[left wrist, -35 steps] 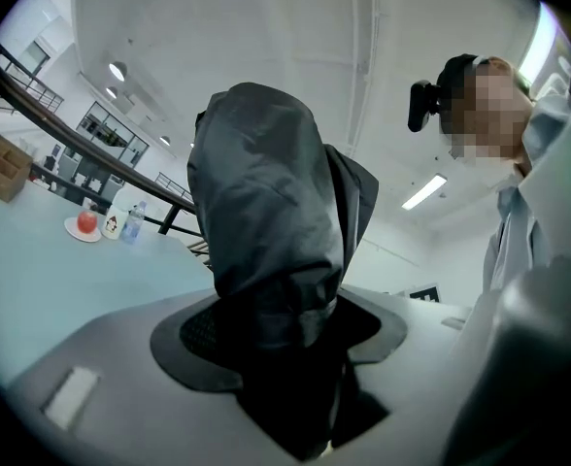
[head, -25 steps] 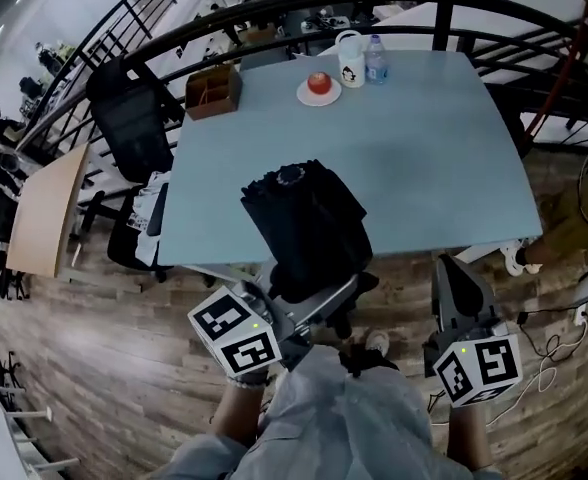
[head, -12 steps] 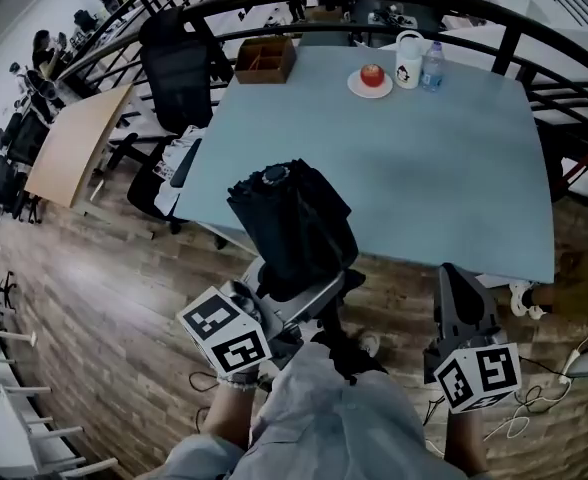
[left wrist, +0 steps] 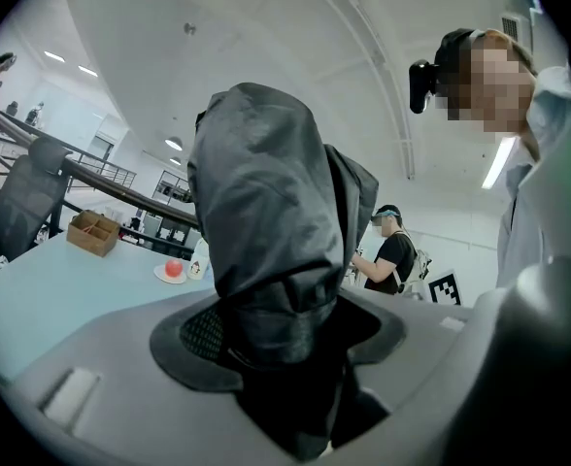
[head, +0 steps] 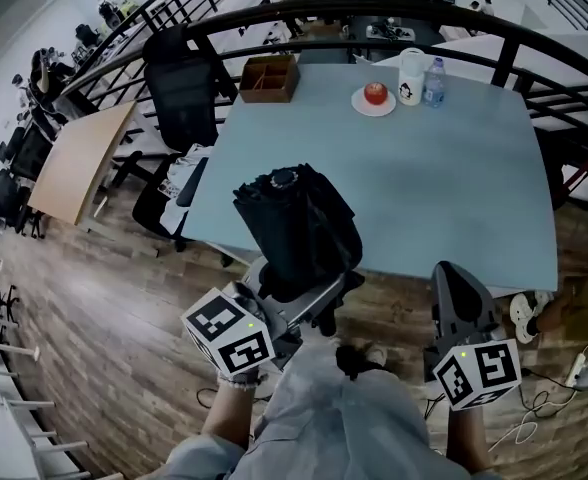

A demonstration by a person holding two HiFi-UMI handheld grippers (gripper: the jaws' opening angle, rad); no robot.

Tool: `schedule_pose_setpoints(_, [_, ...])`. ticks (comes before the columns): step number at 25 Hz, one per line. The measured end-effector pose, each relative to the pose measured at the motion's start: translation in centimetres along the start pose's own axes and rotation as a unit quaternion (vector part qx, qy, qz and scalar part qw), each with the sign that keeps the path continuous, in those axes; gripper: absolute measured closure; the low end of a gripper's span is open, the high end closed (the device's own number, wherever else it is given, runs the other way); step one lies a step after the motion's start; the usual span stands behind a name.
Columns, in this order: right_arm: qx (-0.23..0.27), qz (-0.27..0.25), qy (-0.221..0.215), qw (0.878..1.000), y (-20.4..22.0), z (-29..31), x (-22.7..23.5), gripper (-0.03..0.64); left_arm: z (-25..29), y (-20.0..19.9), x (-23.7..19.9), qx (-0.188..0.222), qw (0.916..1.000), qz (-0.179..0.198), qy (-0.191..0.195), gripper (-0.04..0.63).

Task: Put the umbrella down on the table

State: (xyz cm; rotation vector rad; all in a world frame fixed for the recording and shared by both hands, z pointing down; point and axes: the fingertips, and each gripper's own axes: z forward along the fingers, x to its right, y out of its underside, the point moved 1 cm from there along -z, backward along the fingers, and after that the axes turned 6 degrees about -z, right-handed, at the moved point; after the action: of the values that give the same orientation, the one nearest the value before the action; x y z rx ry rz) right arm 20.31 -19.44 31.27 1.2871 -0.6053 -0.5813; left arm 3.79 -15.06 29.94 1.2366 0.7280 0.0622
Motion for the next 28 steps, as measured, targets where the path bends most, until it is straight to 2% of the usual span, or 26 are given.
schedule_pose_setpoints(10, [0.003, -0.006, 0.023, 1.0, 0.2, 0.9, -0.2, 0.618, 0.1, -0.4, -2.0, -0.007, 0.9997, 0.016, 0.015, 0.321])
schedule_pose_setpoints(18, [-0.001, -0.003, 0.045, 0.999, 0.6, 0.7, -0.1, 0.618, 0.9, 1.1, -3.4, -0.047, 0.998, 0.034, 0.026, 0.321])
schedule_pose_setpoints(23, [-0.011, 0.005, 0.06, 0.998, 1.4, -0.1, -0.1, 0.618, 2.2, 1.9, -3.7, -0.084, 0.9933, 0.07, 0.036, 0.321])
schedule_pose_setpoints(28, [-0.01, 0.004, 0.07, 0.997, 1.4, -0.9, 1.0, 0.618, 5.0, 2.8, -3.5, -0.125, 0.9832, 0.124, 0.047, 0.321])
